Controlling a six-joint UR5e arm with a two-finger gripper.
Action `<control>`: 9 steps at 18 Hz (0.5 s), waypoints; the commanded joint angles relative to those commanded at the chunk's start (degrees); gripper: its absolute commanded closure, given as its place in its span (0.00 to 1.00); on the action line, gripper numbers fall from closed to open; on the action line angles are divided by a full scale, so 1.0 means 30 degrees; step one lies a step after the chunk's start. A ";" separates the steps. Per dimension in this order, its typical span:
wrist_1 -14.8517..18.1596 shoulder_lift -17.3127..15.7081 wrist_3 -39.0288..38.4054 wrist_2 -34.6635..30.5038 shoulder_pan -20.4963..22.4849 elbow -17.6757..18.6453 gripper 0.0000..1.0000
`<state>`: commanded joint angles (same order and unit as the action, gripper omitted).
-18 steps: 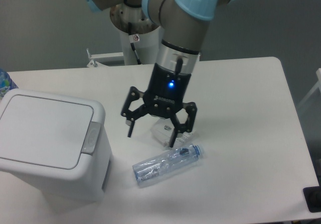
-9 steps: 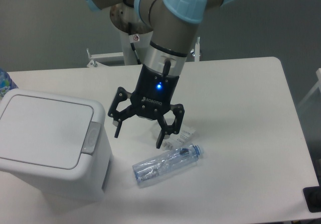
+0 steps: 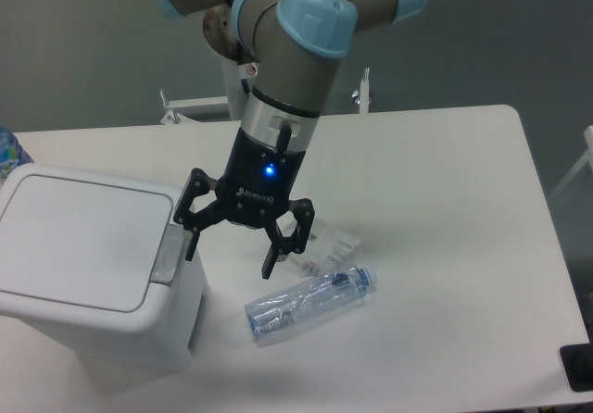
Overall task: Open the trash can
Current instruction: 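Press down on the grey lid button with the gripper fingertip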
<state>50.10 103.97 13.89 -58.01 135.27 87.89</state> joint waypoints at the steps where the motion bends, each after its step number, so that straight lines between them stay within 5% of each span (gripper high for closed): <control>1: 0.0000 0.0000 -0.0058 0.0029 -0.0030 0.0029 0.00; 9: 0.0029 -0.0117 -0.0205 0.0029 -0.0411 0.0410 0.00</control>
<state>50.19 103.62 13.27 -57.92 134.03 89.12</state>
